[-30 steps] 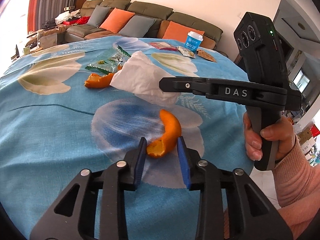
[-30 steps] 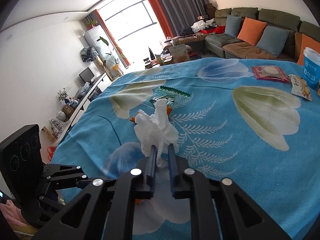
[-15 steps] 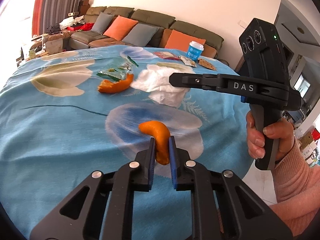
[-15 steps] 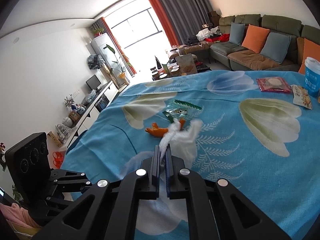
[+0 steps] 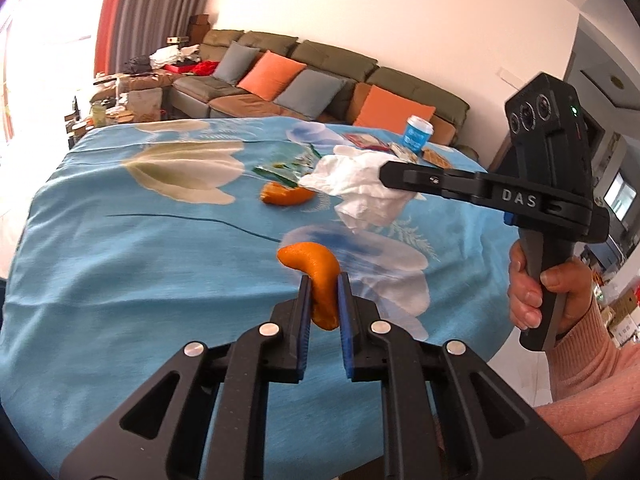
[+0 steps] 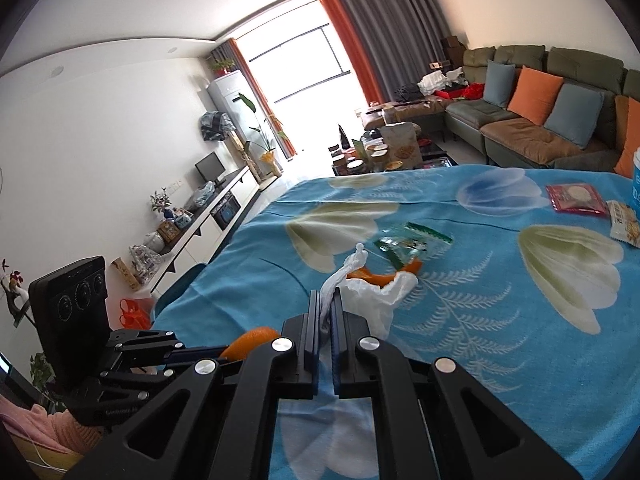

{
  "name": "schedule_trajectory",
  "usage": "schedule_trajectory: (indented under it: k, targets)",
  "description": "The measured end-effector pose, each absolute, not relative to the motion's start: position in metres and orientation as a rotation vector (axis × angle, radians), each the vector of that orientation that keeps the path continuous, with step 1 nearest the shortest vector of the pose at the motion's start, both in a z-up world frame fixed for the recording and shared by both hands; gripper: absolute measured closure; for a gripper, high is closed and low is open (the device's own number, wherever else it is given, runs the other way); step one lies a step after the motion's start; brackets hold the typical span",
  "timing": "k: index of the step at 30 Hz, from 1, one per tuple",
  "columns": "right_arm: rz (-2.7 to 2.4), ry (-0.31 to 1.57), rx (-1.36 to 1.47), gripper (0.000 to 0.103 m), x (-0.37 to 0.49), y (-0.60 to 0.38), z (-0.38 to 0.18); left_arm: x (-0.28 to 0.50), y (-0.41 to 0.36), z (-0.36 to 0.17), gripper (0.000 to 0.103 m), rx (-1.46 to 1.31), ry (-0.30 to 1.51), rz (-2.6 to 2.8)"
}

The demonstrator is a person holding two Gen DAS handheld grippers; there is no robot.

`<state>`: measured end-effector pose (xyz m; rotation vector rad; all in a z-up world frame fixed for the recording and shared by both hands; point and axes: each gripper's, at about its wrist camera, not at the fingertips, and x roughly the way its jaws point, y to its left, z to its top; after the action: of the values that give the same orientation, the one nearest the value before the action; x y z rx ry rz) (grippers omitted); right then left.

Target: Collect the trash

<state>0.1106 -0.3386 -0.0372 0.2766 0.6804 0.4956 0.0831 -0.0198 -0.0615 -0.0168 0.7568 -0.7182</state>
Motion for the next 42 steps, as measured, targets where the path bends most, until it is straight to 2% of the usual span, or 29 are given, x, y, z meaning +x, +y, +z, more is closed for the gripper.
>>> schedule_trajectory:
  k: [42]
  targets:
    - [0.826,0.724,0.213,0.099,0.133,-0.194,-0.028,0.059,0.137,-0.026,0.09,-0.172,0.664,-0.39]
